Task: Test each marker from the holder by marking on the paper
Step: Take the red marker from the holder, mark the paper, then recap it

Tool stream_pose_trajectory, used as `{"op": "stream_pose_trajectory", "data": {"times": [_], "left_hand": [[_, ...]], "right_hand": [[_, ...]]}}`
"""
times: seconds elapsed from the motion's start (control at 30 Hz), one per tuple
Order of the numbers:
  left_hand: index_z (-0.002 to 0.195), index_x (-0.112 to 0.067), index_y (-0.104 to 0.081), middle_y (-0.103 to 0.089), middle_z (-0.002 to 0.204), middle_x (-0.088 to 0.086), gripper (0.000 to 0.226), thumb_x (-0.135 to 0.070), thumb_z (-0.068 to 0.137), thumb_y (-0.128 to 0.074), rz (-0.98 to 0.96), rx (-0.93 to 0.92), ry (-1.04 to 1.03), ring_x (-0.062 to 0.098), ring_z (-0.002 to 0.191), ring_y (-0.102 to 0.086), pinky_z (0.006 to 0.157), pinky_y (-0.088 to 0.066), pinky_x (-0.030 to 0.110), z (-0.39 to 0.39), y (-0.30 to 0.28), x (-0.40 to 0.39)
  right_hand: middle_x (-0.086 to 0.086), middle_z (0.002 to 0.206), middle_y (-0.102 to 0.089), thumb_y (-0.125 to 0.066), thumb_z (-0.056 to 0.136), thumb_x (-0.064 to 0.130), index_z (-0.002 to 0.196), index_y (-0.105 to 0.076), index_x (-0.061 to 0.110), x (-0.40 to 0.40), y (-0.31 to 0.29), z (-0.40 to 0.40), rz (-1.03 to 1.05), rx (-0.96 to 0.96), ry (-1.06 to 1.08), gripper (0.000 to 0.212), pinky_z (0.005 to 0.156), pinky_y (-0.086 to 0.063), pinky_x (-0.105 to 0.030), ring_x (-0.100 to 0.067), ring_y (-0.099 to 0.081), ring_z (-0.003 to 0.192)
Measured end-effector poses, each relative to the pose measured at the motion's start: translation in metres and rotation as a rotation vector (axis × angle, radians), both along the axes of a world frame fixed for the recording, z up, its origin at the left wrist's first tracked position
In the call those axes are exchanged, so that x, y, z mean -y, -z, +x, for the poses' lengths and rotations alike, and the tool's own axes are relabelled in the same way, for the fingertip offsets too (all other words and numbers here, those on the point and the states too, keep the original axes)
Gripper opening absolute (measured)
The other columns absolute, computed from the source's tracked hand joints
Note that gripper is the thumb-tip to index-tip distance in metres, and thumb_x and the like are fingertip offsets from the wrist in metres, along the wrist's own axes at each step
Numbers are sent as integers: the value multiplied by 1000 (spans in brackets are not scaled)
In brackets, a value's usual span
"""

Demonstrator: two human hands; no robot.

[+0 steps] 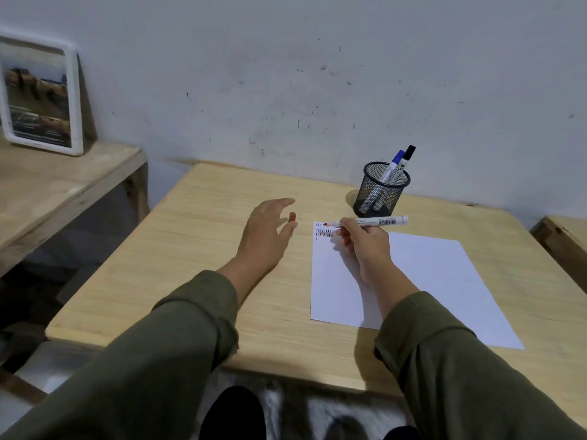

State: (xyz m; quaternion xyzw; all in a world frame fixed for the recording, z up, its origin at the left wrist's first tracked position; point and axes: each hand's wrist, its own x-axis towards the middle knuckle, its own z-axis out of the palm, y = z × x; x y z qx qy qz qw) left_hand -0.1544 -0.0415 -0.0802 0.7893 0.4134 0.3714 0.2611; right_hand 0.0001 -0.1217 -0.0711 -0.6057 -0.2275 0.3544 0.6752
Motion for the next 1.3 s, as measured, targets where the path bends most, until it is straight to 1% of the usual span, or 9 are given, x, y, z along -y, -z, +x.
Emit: {"op": "stream_pose_trajectory", "data": {"times": [0.07,0.17,0.3,0.37,0.47,0.6,0.77,0.9,1.3], "left_hand": [[129,-24,-52,-52,131,3,43,-13,88,-56,-83,-41,16,10,103,-50,79,-25,-9,8,-3,-9],[124,-22,-58,-58,128,5,38,-12,88,-55,-102,-178,39,21,118,-51,94,-32,16,19,1,-21],[110,-15,-66,-69,107,8,28,-6,89,-50,-136,-160,-12,25,106,-59,92,-43,28,24,5,-27],[96,-14,-68,-71,92,7,20,-6,88,-50,-179,-66,-41,24,95,-62,84,-50,29,25,0,-24],[84,-14,-65,-69,81,-2,14,-5,87,-54,-337,228,-102,13,74,-65,69,-52,18,31,-13,-15],[80,-22,-66,-70,85,0,18,-7,87,-58,-612,624,-113,15,82,-65,79,-57,35,42,-28,-6],[82,-21,-65,-70,85,-3,19,-6,89,-55,-728,740,8,6,81,-64,83,-49,25,49,-42,8],[87,-14,-63,-68,82,-1,16,-2,90,-53,-709,758,91,6,78,-63,77,-53,12,53,-51,16],[89,-13,-64,-68,81,1,13,-3,89,-56,-657,684,218,3,74,-64,73,-53,9,56,-66,27]], "right_hand": [[-2,52,-58,-61,84,6,81,-64,-3,1,-1,1,24,-77,1,10,42,-44,-18,-7,-51,39],[-6,58,-57,-61,86,6,82,-61,-2,2,-3,3,52,-172,0,8,36,-38,-16,-8,-50,38],[-8,60,-56,-60,87,5,77,-58,1,2,-4,5,77,-240,-1,11,36,-36,-17,-9,-49,39],[-9,59,-56,-60,87,5,78,-57,1,2,-6,5,89,-260,-3,10,35,-35,-17,-9,-49,39],[-5,55,-57,-58,87,3,79,-58,2,5,-13,6,109,-240,14,9,34,-35,-16,-6,-49,37],[-8,66,-59,-61,86,6,90,-63,3,7,-26,13,136,-172,-7,6,41,-40,-15,-6,-51,44],[-7,66,-61,-62,86,9,101,-63,-5,9,-47,16,184,-139,-39,21,43,-41,-15,-8,-51,47],[-7,68,-62,-63,86,11,90,-65,0,13,-55,19,178,-114,-48,12,45,-41,-16,-8,-52,48],[-8,68,-61,-62,86,10,79,-66,6,20,-65,17,151,-2,-94,10,47,-40,-18,-11,-51,50]]}}
